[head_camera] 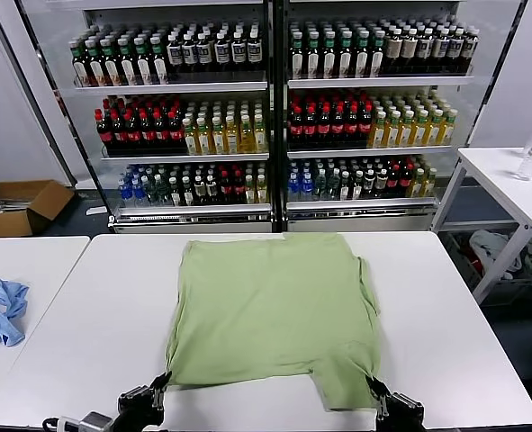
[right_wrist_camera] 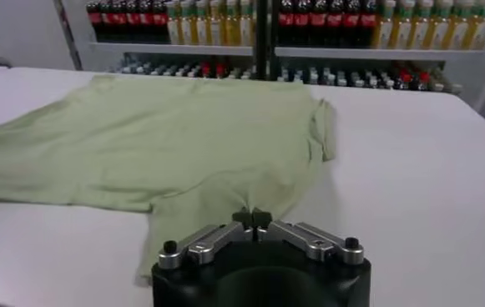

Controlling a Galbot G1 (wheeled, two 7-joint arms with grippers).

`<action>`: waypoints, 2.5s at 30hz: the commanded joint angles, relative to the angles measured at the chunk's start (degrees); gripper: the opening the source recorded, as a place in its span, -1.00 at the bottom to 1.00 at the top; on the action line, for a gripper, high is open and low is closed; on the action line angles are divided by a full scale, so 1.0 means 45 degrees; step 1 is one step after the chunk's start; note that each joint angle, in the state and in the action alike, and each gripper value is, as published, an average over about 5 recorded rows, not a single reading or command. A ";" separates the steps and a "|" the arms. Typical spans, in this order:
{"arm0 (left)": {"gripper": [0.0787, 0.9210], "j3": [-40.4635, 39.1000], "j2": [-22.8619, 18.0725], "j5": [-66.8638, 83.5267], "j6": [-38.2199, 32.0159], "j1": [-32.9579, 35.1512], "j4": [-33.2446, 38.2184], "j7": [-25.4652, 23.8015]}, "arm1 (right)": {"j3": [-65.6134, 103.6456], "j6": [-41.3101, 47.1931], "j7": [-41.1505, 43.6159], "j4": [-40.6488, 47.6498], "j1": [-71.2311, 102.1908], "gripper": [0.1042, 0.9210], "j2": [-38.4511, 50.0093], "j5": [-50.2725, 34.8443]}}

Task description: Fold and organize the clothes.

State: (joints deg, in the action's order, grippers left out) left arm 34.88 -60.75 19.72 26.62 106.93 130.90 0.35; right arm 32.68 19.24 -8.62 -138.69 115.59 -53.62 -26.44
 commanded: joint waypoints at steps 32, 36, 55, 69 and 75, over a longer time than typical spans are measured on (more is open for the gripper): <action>-0.99 -0.0028 0.0660 0.2888 -0.1091 -0.5515 -0.4235 -0.1898 | -0.3807 0.1524 -0.0511 0.4463 -0.9927 -1.00 -0.0746 -0.1032; -0.99 -0.0444 0.0602 0.2588 -0.1111 -0.5971 -0.4727 -0.1992 | -0.3744 0.1627 -0.0495 0.4689 -0.9981 -1.00 -0.0698 -0.0949; -0.80 -0.0909 0.0150 0.0898 -0.1488 -0.7270 -0.6936 -0.1765 | -0.4522 0.1748 -0.0842 0.6545 -1.0823 -0.71 -0.1597 0.0268; 0.17 0.0220 0.0703 0.3878 0.0213 -0.3836 -0.2908 -0.0415 | -0.3516 0.2717 -0.1503 0.3520 -0.7883 0.26 -0.0279 -0.0322; 0.58 -0.0205 0.0507 0.3492 0.1081 -0.3700 -0.2870 0.0056 | -0.3635 0.2563 -0.1920 0.3894 -0.7231 0.66 -0.0944 -0.0322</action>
State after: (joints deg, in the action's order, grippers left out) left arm 34.35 -58.46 33.08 24.83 84.90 111.85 -3.09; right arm 15.67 29.96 -15.50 -118.81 77.10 -57.24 -27.36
